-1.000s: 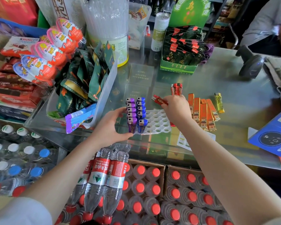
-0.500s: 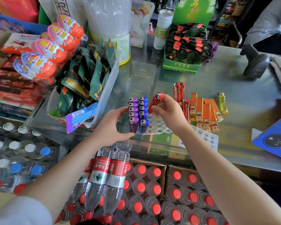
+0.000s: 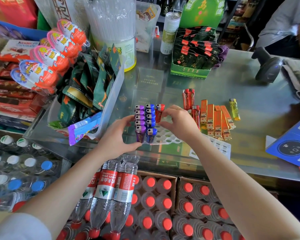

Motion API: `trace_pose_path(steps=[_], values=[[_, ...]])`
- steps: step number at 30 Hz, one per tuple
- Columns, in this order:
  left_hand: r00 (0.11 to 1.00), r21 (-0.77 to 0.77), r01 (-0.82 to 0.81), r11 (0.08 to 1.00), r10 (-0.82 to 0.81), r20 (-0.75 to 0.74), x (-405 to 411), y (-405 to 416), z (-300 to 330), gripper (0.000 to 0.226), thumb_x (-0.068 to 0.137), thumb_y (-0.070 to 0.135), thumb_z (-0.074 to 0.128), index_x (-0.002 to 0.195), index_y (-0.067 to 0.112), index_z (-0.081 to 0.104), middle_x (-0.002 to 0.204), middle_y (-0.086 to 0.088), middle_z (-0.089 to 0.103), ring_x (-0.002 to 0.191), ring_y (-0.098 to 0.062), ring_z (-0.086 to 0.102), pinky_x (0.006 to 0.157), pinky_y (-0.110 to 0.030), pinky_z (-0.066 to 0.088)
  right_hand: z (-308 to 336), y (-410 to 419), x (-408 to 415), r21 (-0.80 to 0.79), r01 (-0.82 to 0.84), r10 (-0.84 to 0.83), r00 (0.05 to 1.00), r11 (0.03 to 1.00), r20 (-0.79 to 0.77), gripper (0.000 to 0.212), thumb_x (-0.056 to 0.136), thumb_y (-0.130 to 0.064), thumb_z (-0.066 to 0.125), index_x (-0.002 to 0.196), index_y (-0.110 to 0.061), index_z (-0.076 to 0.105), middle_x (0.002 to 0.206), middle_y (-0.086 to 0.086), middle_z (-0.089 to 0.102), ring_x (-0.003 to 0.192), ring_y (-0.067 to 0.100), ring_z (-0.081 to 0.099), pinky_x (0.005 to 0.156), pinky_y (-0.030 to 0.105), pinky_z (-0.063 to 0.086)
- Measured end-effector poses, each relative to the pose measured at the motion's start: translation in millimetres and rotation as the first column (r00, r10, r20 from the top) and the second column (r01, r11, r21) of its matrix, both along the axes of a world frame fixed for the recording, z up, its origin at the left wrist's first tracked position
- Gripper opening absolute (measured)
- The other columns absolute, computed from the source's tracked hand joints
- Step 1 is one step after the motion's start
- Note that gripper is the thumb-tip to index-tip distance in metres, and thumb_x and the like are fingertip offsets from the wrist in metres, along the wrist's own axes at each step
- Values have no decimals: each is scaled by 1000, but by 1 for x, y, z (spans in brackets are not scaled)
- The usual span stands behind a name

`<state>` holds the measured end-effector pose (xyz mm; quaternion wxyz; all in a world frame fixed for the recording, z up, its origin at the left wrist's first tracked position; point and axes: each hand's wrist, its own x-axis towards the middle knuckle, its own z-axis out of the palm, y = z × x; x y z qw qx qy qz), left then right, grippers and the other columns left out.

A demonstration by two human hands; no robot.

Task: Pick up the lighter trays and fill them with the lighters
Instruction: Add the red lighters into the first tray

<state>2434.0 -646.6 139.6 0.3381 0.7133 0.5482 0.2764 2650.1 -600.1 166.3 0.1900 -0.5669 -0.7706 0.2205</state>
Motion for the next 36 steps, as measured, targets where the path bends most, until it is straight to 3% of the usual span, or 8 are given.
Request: trace_pose_path(steps=[4,9,13,19,24,28,32,36], values=[[1000,8,6,1000,-6,4,0,1,0,72,58,53,66,123,34,41,110,15,53,105,-5,48,92,-32,40,5,16,19,142,174,-178,984,974,10,26,87,-4,46,105,-9,64,110,8,63,82,16,59,72,29,51],[1000,28,16,999,-16,4,0,2,1,66,57,54,64,117,41,39,106,28,48,101,-2,48,86,-23,38,5,49,33,223,413,-456,865,883,207,22,91,-12,43,98,-1,61,97,19,62,87,37,56,68,40,48],[1000,30,17,999,-18,20,1,2,1,62,56,52,65,113,47,38,105,30,48,99,5,47,84,-19,36,2,62,27,115,451,-464,836,885,291,20,90,-18,50,100,-1,55,100,20,62,91,38,57,66,37,43],[1000,35,9,999,-10,25,0,4,-4,71,57,50,66,121,32,43,107,21,52,101,-7,50,90,-35,42,-1,69,11,11,429,-412,862,903,295,20,89,-20,54,99,-5,60,96,16,65,85,34,59,61,33,43],[1000,39,5,999,-6,11,1,2,-2,70,56,52,65,119,40,37,109,31,45,102,-2,46,88,-27,37,11,49,3,-30,295,-296,954,955,-54,18,86,-16,58,102,-10,62,91,6,65,72,17,56,60,23,42],[1000,37,-2,999,2,-3,1,2,-1,70,56,53,64,119,41,36,109,32,44,102,1,45,88,-24,35,9,-2,6,-166,212,-265,856,963,-444,13,83,-12,63,95,-13,58,83,3,69,69,13,65,62,21,52],[1000,29,6,1000,-6,-9,1,1,1,70,57,53,63,122,38,40,112,20,51,105,-4,47,91,-31,38,-6,-28,6,-232,155,-260,802,960,-538,13,84,-9,62,94,-14,57,81,-1,70,70,9,66,71,21,55],[1000,23,6,1000,-6,-10,2,0,2,70,57,54,62,122,37,39,110,23,49,106,-4,47,91,-29,37,-3,-25,2,-186,142,-215,857,972,-468,15,83,-11,65,94,-17,58,74,-11,66,62,2,63,64,15,52]])
